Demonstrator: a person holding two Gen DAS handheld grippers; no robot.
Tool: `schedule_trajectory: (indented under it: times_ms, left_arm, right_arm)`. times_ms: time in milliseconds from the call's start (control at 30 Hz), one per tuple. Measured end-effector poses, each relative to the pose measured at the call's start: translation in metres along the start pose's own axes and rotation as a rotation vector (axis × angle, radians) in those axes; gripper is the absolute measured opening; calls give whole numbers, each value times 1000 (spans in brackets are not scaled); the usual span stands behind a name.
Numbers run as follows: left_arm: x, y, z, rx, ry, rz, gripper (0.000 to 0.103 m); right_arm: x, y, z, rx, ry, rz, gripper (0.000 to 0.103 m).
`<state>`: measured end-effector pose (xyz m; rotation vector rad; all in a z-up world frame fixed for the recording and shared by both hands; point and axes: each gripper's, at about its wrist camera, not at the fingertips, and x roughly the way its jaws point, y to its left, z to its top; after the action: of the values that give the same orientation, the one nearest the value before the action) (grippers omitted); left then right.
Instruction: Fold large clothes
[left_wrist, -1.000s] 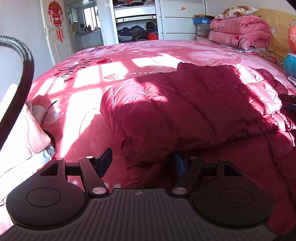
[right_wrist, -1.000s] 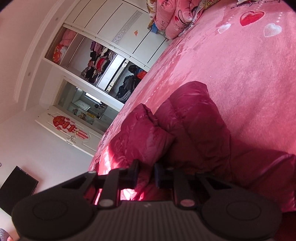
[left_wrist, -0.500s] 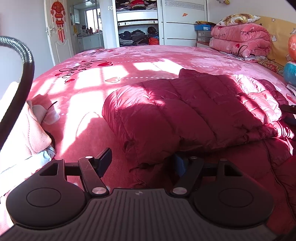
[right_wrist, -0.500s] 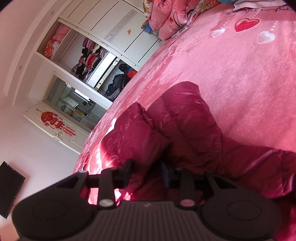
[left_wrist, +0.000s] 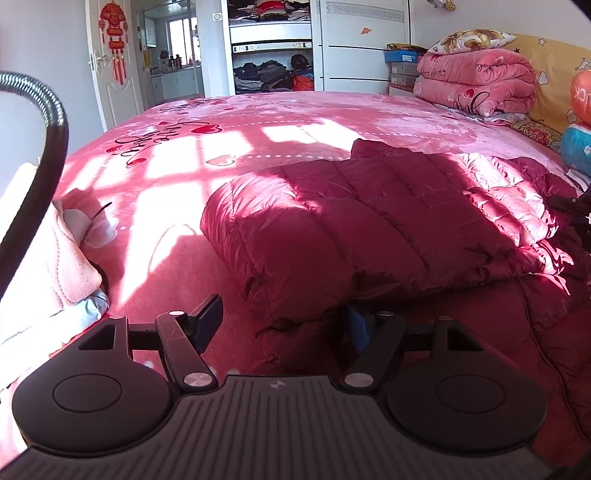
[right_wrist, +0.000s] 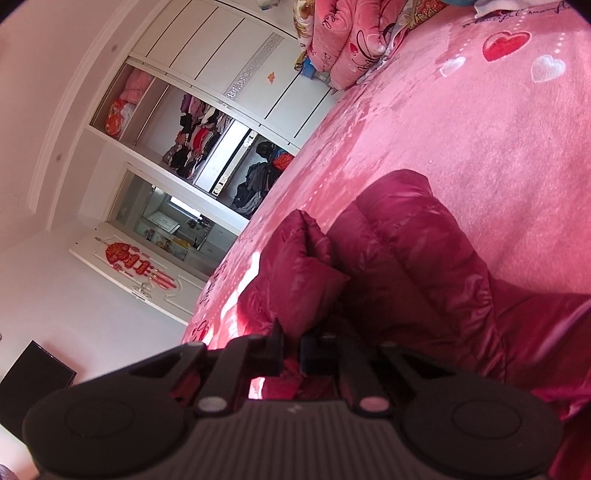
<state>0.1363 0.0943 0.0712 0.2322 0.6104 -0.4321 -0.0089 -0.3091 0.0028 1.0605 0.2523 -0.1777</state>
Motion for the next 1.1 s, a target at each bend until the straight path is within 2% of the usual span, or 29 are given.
schedule_trajectory:
  times_ms: [133,267,367,400,433,500,567,667,767,833,900,967,1100]
  left_arm:
    - [-3,1,0,0,-5,-8,87]
    - [-4,0,-3,1,3,-12,87]
    - [-11,0,-3,0,-4,-17,87]
    - [-15,0,-3,0,-6,-21,87]
    - [-19,2,-2,-2,-9,-25,87]
    - [-32,4,1,-3,-29,-36,87]
    - [-46,2,5,7,-61,-45,87]
    - [-60,-6,14,25,-113,-86,88]
    - [-49,-21,28,31,-124,-152,85]
    - [-32,-32,36,37,-123,-168,76]
    - [-4,-41,43,20,-100,-167,71]
    - [22,-44,48,2,-74,-139,64]
    - [62,-40,49,-17,-39,-64,61]
  right_arm:
    - [-29,22,-5,-112,-9,-74,3]
    - [-29,11,-18,-165,37,-191,6]
    - [-26,4,-14,-141,57,-204,26]
    - [-31,5,-10,-148,32,-212,45]
    - [-37,9,-8,-173,-2,-228,59]
    - [-48,17,-3,-234,-71,-242,66]
    - [-59,27,0,-304,-145,-225,66]
    - [-58,39,0,-368,-177,-157,67]
    - [-36,48,-7,-400,-111,-88,67]
    - [-19,53,-13,-423,-55,-56,67]
    - [3,57,-21,-462,14,-41,68]
    - [23,60,-28,-512,67,-96,68]
    - [44,42,-31,-514,120,-168,66]
